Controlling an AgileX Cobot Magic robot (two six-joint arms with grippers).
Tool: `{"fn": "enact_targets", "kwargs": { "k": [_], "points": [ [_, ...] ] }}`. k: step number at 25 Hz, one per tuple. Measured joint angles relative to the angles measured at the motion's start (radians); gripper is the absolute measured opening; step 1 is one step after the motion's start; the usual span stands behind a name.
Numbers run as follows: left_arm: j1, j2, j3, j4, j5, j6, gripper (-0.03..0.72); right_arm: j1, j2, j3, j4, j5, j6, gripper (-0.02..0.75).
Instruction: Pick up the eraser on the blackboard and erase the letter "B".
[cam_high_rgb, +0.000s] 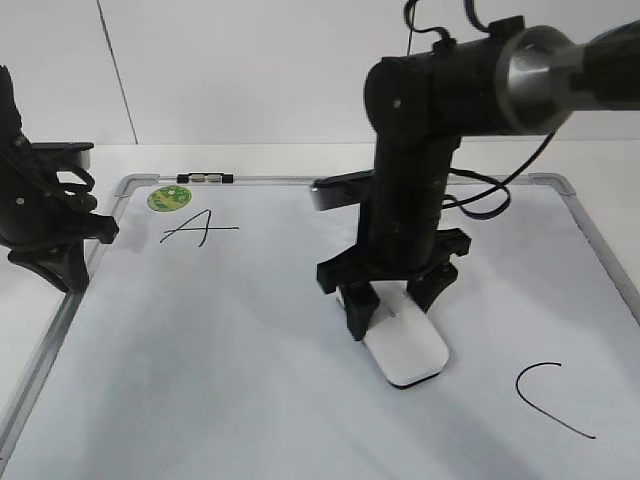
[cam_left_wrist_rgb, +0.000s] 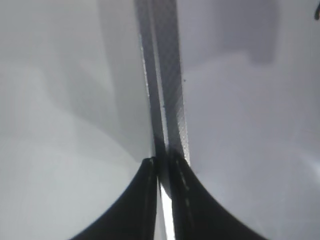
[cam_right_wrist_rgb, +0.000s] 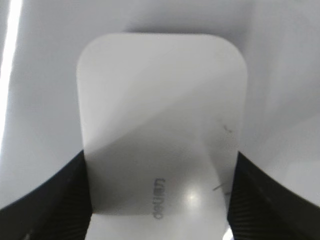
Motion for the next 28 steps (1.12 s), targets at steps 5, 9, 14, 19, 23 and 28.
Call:
{"fn": "enact_targets", "kwargs": {
  "k": [5, 9, 14, 19, 23, 28],
  "points": [
    [0.0, 0.0, 0.0, 0.0, 0.0, 0.0, 0.043, -0.099, 0.011, -0.041, -0.04, 0.036, 0.0, 0.561],
    [0.0, 0.0, 0.0, 0.002, 0.002, 0.0, 0.043, -0.107, 0.024, -0.095, -0.069, 0.043, 0.0, 0.561],
    [0.0, 0.0, 0.0, 0.002, 0.002, 0.0, 0.043, -0.114, 0.022, -0.141, -0.077, 0.043, 0.002, 0.56],
    [0.0, 0.0, 0.0, 0.002, 0.002, 0.0, 0.043, -0.169, -0.022, -0.142, -0.077, 0.045, 0.002, 0.56],
    [0.0, 0.0, 0.0, 0.002, 0.002, 0.0, 0.043, -0.259, -0.077, -0.142, -0.077, 0.048, 0.002, 0.56],
    [0.0, 0.0, 0.0, 0.002, 0.002, 0.0, 0.043, -0.357, -0.164, -0.134, -0.075, 0.05, 0.002, 0.559]
  ]
}}
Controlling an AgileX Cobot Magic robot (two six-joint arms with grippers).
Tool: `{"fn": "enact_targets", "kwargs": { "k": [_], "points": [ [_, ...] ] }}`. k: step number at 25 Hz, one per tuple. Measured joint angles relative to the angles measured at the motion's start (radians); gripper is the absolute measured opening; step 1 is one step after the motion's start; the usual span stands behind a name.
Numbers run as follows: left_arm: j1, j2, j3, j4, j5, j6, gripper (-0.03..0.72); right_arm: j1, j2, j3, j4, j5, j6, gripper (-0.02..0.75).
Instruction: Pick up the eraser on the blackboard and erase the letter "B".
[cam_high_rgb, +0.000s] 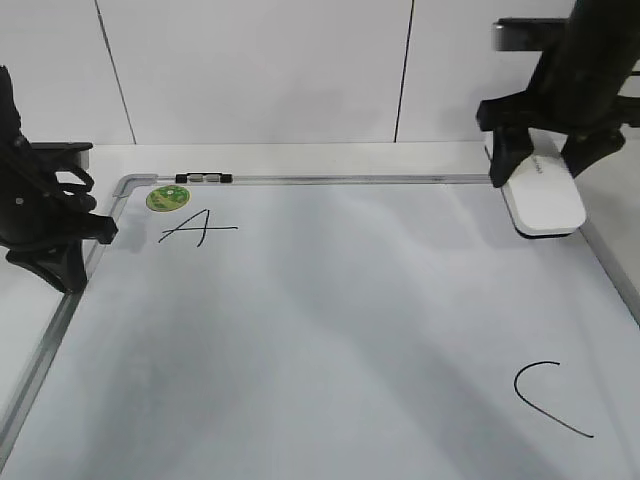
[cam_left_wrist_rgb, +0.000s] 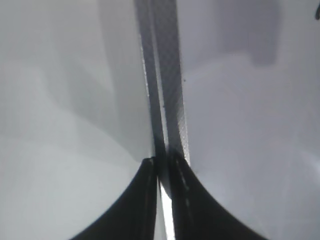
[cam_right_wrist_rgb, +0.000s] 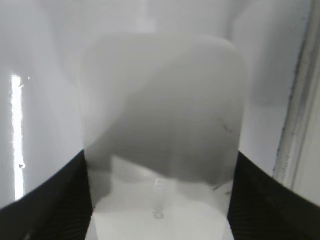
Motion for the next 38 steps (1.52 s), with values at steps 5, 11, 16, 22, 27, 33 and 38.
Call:
{"fn": "enact_targets", "kwargs": {
  "k": [5, 11, 16, 22, 27, 33, 38],
  "points": [
    [0.0, 0.0, 0.0, 0.0, 0.0, 0.0, 0.043, -0.063, -0.101, 0.093, 0.0, 0.002, -0.014, 0.559],
    [0.0, 0.0, 0.0, 0.0, 0.0, 0.0, 0.043, -0.149, -0.158, 0.23, -0.003, 0.005, -0.052, 0.559],
    [0.0, 0.0, 0.0, 0.0, -0.002, 0.0, 0.043, -0.211, -0.158, 0.264, 0.028, 0.005, -0.159, 0.559],
    [0.0, 0.0, 0.0, -0.001, -0.003, 0.0, 0.043, -0.245, -0.132, 0.266, 0.109, 0.005, -0.226, 0.559],
    [0.0, 0.0, 0.0, -0.002, -0.003, 0.0, 0.043, -0.245, -0.091, 0.266, 0.103, 0.003, -0.243, 0.559],
    [0.0, 0.0, 0.0, -0.002, -0.006, 0.0, 0.043, -0.245, -0.043, 0.266, 0.097, 0.003, -0.247, 0.559],
    [0.0, 0.0, 0.0, -0.004, -0.006, 0.0, 0.043, -0.245, -0.013, 0.266, 0.096, 0.0, -0.247, 0.559]
  ]
}}
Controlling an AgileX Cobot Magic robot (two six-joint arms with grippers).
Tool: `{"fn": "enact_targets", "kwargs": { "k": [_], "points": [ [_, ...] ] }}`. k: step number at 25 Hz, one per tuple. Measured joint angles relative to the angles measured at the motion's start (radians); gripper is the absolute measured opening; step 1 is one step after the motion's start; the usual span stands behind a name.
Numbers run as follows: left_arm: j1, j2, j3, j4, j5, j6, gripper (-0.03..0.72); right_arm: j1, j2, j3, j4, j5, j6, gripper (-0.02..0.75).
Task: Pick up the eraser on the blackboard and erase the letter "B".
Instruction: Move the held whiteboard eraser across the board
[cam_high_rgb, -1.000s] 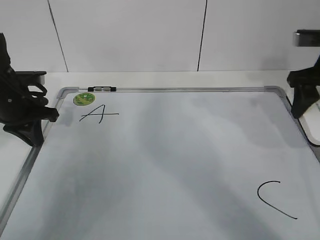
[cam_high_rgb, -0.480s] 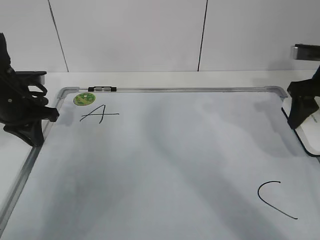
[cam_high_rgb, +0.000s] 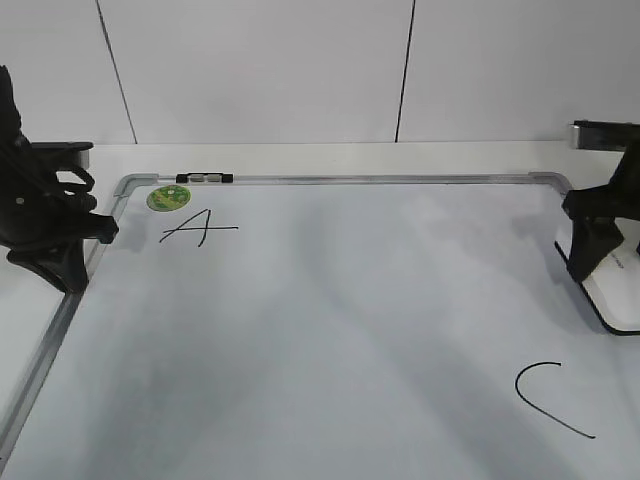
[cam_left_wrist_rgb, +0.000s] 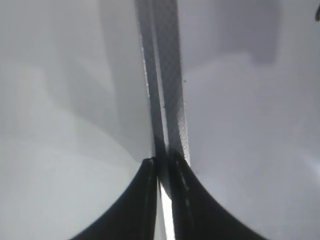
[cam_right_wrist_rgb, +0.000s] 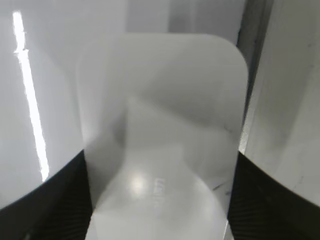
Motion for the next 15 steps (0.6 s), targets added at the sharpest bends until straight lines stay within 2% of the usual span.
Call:
{"fn": "enact_targets", "kwargs": {
  "k": [15],
  "points": [
    [0.0, 0.0, 0.0, 0.0, 0.0, 0.0, 0.043, 0.0, 0.023, 0.0, -0.021, -0.003, 0.009, 0.559]
  ]
}}
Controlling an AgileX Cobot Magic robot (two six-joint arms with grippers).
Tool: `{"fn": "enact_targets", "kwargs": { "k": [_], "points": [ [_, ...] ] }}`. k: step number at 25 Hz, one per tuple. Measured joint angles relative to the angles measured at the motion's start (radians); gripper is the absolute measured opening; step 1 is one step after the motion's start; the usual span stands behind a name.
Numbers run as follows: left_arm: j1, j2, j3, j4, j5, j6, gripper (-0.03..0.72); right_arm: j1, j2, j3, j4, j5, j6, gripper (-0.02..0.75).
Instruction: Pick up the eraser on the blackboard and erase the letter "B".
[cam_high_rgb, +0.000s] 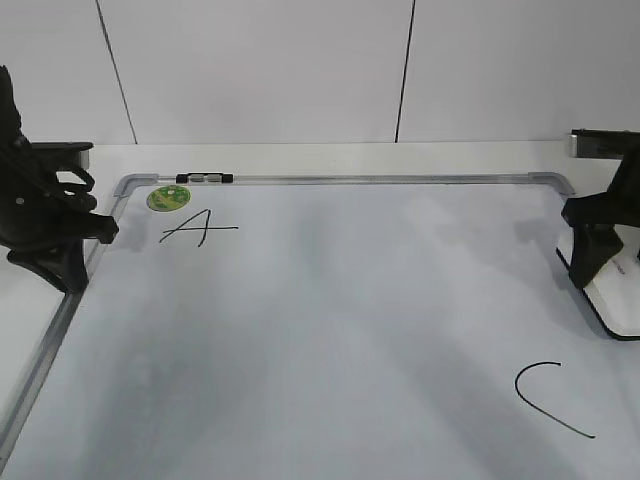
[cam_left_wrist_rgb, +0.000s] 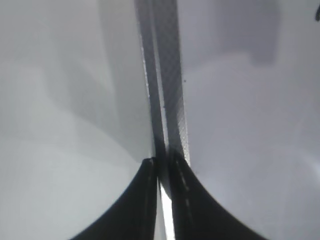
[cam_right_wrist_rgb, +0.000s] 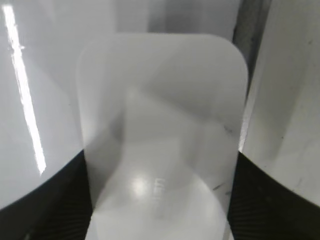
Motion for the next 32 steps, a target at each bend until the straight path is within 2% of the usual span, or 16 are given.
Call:
{"fn": "enact_targets", "kwargs": {
  "k": [10, 32],
  "points": [
    [0.0, 0.0, 0.0, 0.0, 0.0, 0.0, 0.043, 0.0, 0.0, 0.0, -0.003, -0.045, 0.0, 0.559],
    [0.0, 0.0, 0.0, 0.0, -0.002, 0.0, 0.043, -0.001, 0.015, 0.0, -0.023, -0.045, 0.012, 0.559]
  ]
}}
